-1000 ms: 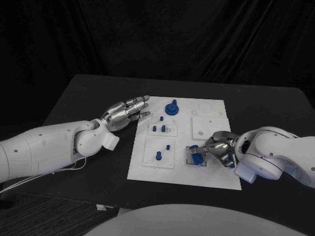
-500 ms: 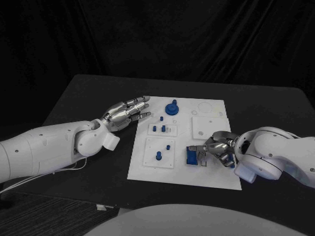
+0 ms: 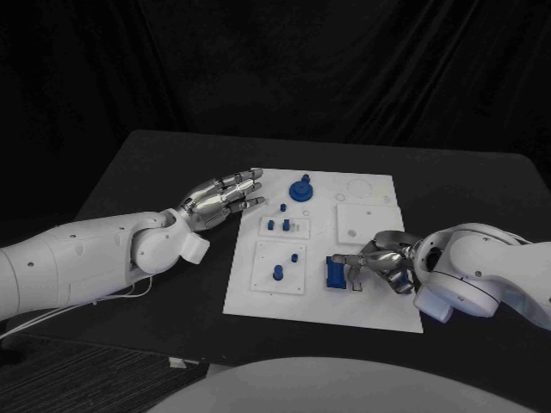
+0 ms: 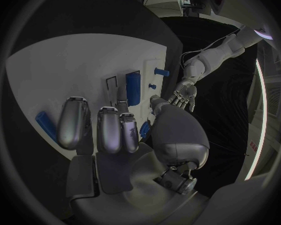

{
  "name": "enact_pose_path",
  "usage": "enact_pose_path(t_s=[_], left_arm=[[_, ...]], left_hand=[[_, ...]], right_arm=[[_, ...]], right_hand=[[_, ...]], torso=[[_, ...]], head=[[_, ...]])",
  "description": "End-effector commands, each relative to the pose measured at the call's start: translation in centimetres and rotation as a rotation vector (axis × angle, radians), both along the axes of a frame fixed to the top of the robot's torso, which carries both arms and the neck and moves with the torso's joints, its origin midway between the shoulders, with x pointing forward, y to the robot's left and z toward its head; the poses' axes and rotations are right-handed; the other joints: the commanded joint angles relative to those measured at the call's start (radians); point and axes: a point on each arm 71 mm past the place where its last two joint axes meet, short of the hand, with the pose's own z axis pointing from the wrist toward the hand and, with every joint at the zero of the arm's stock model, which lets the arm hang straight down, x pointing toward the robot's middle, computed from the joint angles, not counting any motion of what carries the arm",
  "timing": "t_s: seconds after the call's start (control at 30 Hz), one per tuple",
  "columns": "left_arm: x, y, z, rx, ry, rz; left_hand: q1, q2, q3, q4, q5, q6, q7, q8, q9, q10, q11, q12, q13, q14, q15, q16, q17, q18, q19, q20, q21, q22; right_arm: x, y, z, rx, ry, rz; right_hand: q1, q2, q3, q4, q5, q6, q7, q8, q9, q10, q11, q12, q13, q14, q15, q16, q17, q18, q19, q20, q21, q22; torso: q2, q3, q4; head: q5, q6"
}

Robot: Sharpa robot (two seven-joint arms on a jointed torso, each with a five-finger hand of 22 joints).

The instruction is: Assemble the parts on the task board

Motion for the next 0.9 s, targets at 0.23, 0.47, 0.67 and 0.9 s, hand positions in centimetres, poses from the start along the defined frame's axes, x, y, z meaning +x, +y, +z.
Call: enact_pose_path(t_s=[0.23,0.47,0.67,0.9], left_arm=[[-0.1,0.0,0.0,-0.020,-0.002,-0.003],[-0.1,0.1,0.0,-0.019,-0.004,0.002],[-0.1,0.0,0.0,-0.017,-0.005,0.004],[-0.1,-0.1,0.0,-0.018,-0.005,0.002]], left_hand=[[-0.002,0.009,0.003,-0.006,0.005,0.002,0.008,0.006,0.001,0.000,0.004,0.005,0.001,0.002,-0.003,0.005,0.002,0.011,0.005,-0.002,0.005,0.000],[-0.002,0.009,0.003,-0.007,0.006,0.006,0.009,0.008,0.002,0.001,0.005,0.008,0.002,0.003,-0.002,0.006,0.002,0.011,0.006,-0.002,0.005,0.001],[-0.002,0.008,0.002,-0.008,0.007,0.008,0.010,0.010,0.002,0.002,0.006,0.010,0.002,0.003,-0.003,0.006,0.002,0.011,0.006,-0.002,0.006,0.002],[-0.003,0.007,0.002,-0.008,0.007,0.009,0.012,0.010,0.002,0.003,0.008,0.011,0.002,0.003,-0.004,0.006,0.002,0.011,0.006,-0.002,0.006,0.001]], right_arm=[[-0.5,-1.3,2.1,0.003,-0.190,0.046],[0.3,-3.8,4.5,-0.103,-0.308,0.068],[0.7,-5.9,5.5,-0.287,-0.365,0.143],[1.3,-7.3,5.5,-0.476,-0.413,0.233]], right_hand=[[0.138,-0.011,-0.023,-0.052,0.022,-0.003,-0.014,0.093,0.035,0.103,-0.009,0.004,0.263,0.053,-0.004,0.012,0.010,-0.007,0.001,-0.003,0.004,0.171],[0.257,-0.001,-0.019,-0.121,0.132,-0.022,-0.029,0.184,0.092,0.103,-0.022,0.004,0.263,0.054,-0.015,0.017,0.015,-0.014,0.011,-0.013,0.034,0.179],[0.237,-0.006,-0.041,-0.107,0.103,0.006,-0.033,0.188,0.082,0.103,-0.026,0.004,0.263,0.050,-0.018,0.010,0.000,-0.014,0.010,-0.015,0.037,0.180],[0.188,0.008,-0.072,-0.050,0.067,0.096,-0.048,0.140,0.037,0.103,-0.038,0.004,0.263,0.050,-0.028,0.009,-0.005,-0.018,0.015,-0.024,0.054,0.185]], torso=[[0.000,0.0003,-0.0001],[-0.001,0.0004,-0.0004],[0.000,0.0004,0.0007],[-0.001,-0.0006,0.0001]], head=[[0.003,0.000],[0.001,0.000],[-0.005,0.000],[-0.011,0.000]])
